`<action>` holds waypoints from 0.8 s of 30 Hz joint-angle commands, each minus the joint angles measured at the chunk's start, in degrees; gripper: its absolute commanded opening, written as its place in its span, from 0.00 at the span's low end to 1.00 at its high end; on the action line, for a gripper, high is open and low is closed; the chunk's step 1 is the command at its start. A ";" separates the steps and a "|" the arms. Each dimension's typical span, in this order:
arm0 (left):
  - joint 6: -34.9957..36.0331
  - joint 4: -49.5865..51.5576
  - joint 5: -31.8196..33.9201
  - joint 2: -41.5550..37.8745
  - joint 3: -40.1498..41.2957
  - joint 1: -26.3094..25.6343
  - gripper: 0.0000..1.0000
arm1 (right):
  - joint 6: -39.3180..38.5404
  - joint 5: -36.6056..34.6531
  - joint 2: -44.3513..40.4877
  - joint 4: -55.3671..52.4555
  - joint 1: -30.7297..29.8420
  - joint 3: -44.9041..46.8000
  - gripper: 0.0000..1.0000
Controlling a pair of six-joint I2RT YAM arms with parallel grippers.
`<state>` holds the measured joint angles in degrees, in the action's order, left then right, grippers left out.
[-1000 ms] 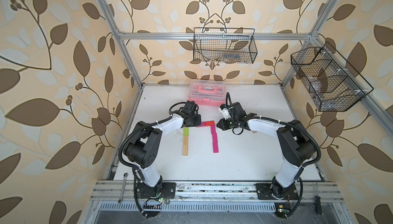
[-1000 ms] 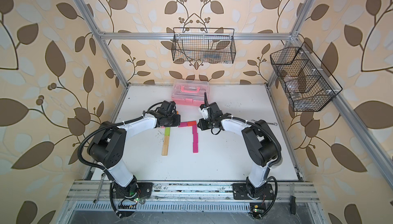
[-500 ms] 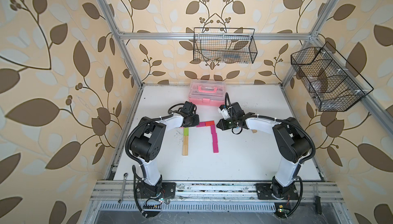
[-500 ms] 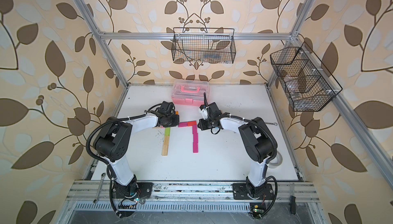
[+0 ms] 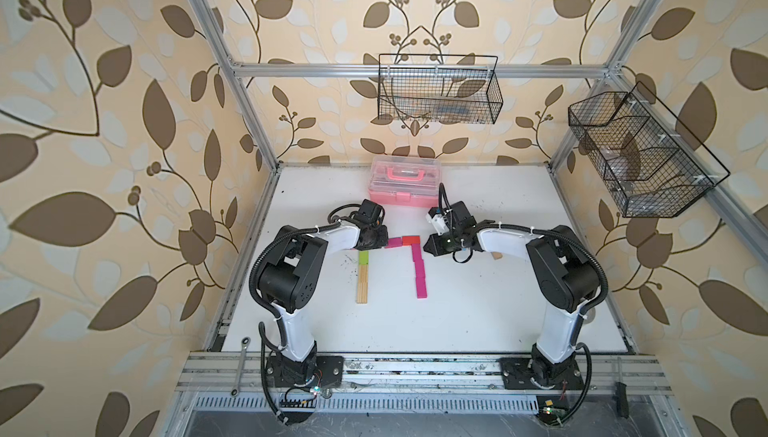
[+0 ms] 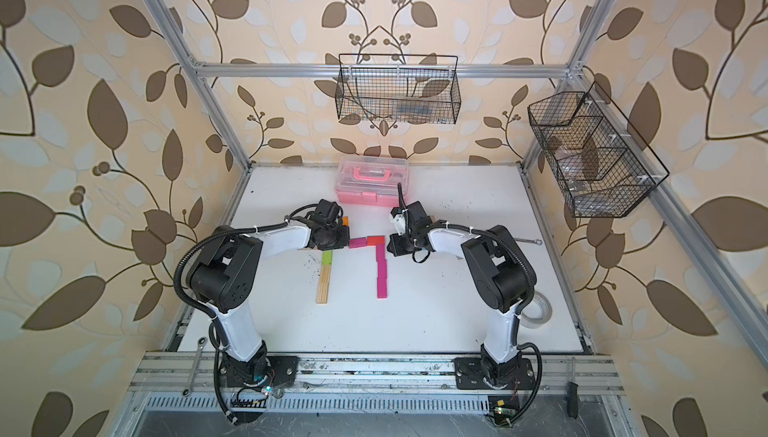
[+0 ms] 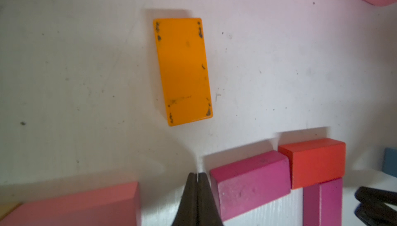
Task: Assemble the number 7 with building blocks
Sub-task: Adjust the building block at the center of the board.
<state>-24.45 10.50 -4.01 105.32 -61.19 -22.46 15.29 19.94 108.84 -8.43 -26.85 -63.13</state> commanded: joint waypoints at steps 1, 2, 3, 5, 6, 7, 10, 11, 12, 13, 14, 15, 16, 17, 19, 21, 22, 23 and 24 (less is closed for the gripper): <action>-0.29 0.36 0.73 -0.17 -0.27 0.22 0.00 | -1.14 -0.08 0.81 -0.45 0.22 -1.60 0.18; -0.17 0.55 0.32 0.07 -0.53 0.22 0.00 | -1.09 0.03 0.85 -0.45 0.31 -1.62 0.18; -0.17 0.42 -0.14 0.31 -0.51 0.22 0.00 | -1.14 -0.04 0.87 -0.52 0.32 -1.60 0.18; -0.29 0.48 -1.13 0.63 -0.68 0.22 0.00 | -1.19 -0.08 0.93 -0.45 0.31 -1.55 0.18; -0.21 0.61 -1.52 0.83 -0.88 0.22 0.00 | -1.18 -0.17 0.87 -0.47 0.35 -1.47 0.18; -0.17 0.74 -1.93 1.04 -0.95 0.22 0.00 | -1.14 -0.17 1.00 -0.45 0.44 -1.52 0.18; -0.13 0.66 -3.32 1.71 -1.20 0.16 0.00 | -1.05 -0.17 1.16 -0.30 0.57 -1.40 0.18; -0.20 0.66 -3.65 1.95 -1.26 0.13 0.00 | -1.05 -0.16 1.19 -0.28 0.57 -1.45 0.18; -0.18 0.41 -4.06 2.19 -1.25 0.13 0.00 | -1.05 -0.17 1.27 -0.28 0.65 -1.48 0.18; -0.23 0.30 -4.30 2.41 -1.28 0.13 0.00 | -1.05 -0.17 1.29 -0.28 0.67 -1.54 0.18; -0.29 0.26 -4.33 2.65 -1.37 0.13 0.00 | -1.05 -0.17 1.46 -0.34 0.72 -1.51 0.18; -0.28 0.14 -4.49 2.83 -1.41 0.13 0.00 | -1.03 -0.08 1.42 -0.28 0.75 -1.54 0.18; -0.35 0.05 -4.60 2.98 -1.61 0.13 0.00 | -0.97 -0.16 1.41 -0.28 0.75 -1.53 0.18; -0.35 -0.03 -4.65 2.96 -1.63 0.13 0.00 | -0.99 -0.17 1.53 -0.28 0.75 -1.51 0.18; -0.34 -0.13 -4.68 3.22 -1.77 0.13 0.00 | -0.96 -0.13 1.69 -0.28 0.84 -1.55 0.18; -0.25 0.04 -4.52 3.43 -2.15 0.13 0.00 | -0.88 -0.17 1.83 -0.15 0.93 -1.44 0.18; -0.20 -0.04 -4.65 3.46 -2.34 0.13 0.00 | -0.91 -0.26 1.98 -0.20 1.00 -1.50 0.18; -0.21 -0.04 -4.69 3.49 -2.40 0.13 0.00 | -0.82 -0.26 2.08 -0.19 1.01 -1.53 0.18; -0.23 -0.04 -4.72 3.58 -2.44 0.13 0.00 | -0.83 -0.26 2.15 -0.10 1.10 -1.47 0.18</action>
<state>-24.45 9.15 -7.70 107.55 -62.67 -22.44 15.31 19.92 109.82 -8.38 -26.04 -63.13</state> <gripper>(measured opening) 0.046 0.177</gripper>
